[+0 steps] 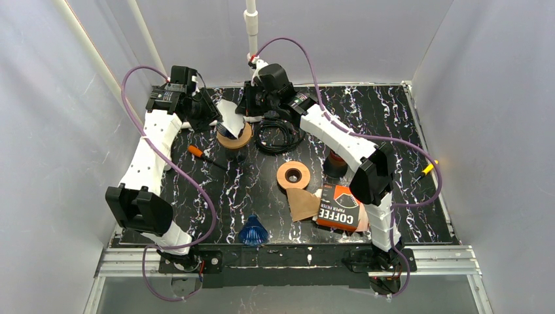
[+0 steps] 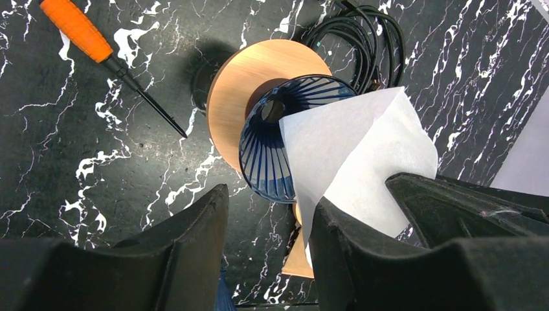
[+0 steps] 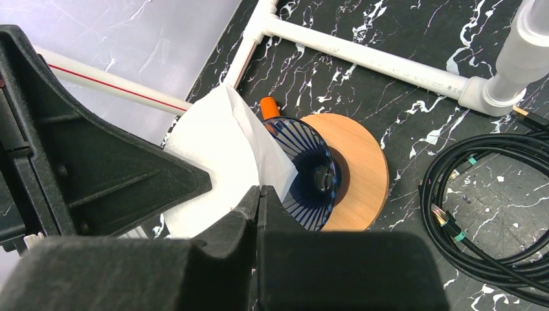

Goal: Place the coffee filter in the dripper

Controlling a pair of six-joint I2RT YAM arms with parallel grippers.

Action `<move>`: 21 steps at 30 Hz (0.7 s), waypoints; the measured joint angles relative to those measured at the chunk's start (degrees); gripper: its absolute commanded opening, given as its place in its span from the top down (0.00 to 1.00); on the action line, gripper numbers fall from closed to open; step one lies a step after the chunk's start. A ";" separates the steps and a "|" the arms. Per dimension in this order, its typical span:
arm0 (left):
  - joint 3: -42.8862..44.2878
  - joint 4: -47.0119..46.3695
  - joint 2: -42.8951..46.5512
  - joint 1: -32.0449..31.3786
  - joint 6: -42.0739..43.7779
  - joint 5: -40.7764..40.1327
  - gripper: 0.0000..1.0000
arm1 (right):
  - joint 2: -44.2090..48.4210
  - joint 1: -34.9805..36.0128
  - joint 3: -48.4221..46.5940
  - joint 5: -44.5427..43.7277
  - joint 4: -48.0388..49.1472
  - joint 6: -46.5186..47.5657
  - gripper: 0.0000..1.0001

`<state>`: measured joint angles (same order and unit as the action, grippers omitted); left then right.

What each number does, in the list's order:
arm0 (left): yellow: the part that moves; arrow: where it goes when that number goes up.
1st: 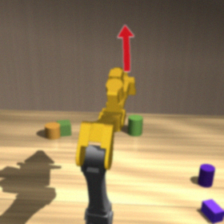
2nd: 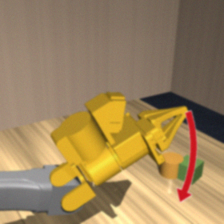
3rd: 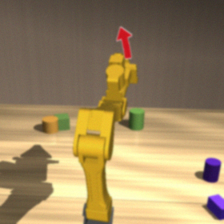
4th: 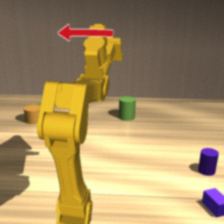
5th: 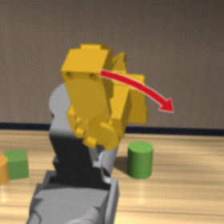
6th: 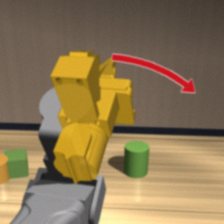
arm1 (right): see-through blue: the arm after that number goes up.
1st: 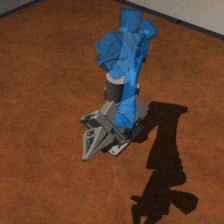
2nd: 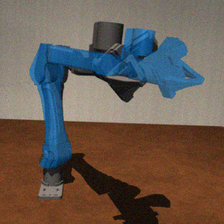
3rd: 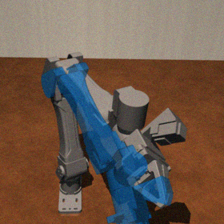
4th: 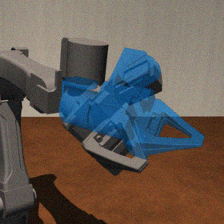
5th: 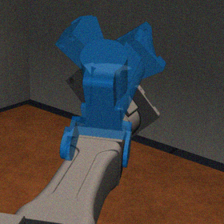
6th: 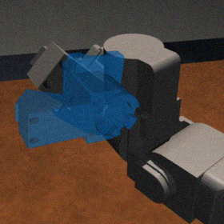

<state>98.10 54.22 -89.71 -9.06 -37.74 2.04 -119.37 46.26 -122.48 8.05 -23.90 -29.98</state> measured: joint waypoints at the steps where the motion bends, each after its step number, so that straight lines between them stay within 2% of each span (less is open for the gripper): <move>1: 0.00 0.00 -0.02 0.00 -0.26 -0.04 0.60 | 0.00 0.02 0.00 0.00 0.00 0.04 0.91; 5: 0.00 -0.70 -0.52 -0.04 -1.18 0.96 0.75 | 0.00 0.33 0.13 0.02 0.57 0.24 0.87; 8: 0.00 -1.77 -1.46 -0.04 -1.60 2.10 0.89 | 0.00 0.79 0.50 0.02 1.81 0.63 0.83; 12: 0.00 -2.36 -2.16 -0.04 -1.75 3.10 1.00 | 0.00 1.62 0.55 -0.02 3.28 2.71 0.74; 19: 0.00 -3.30 -2.16 -0.04 -1.66 4.20 1.00 | -0.04 3.17 0.55 -1.42 4.68 8.02 0.51; 21: 0.00 -3.30 -2.16 -0.04 -1.66 4.44 1.00 | -0.07 3.63 0.55 -2.58 4.28 9.92 0.47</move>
<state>98.10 50.92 -91.88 -9.10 -39.40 6.48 -119.44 49.89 -121.93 5.48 -19.62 -20.05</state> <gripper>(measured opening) 0.008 0.473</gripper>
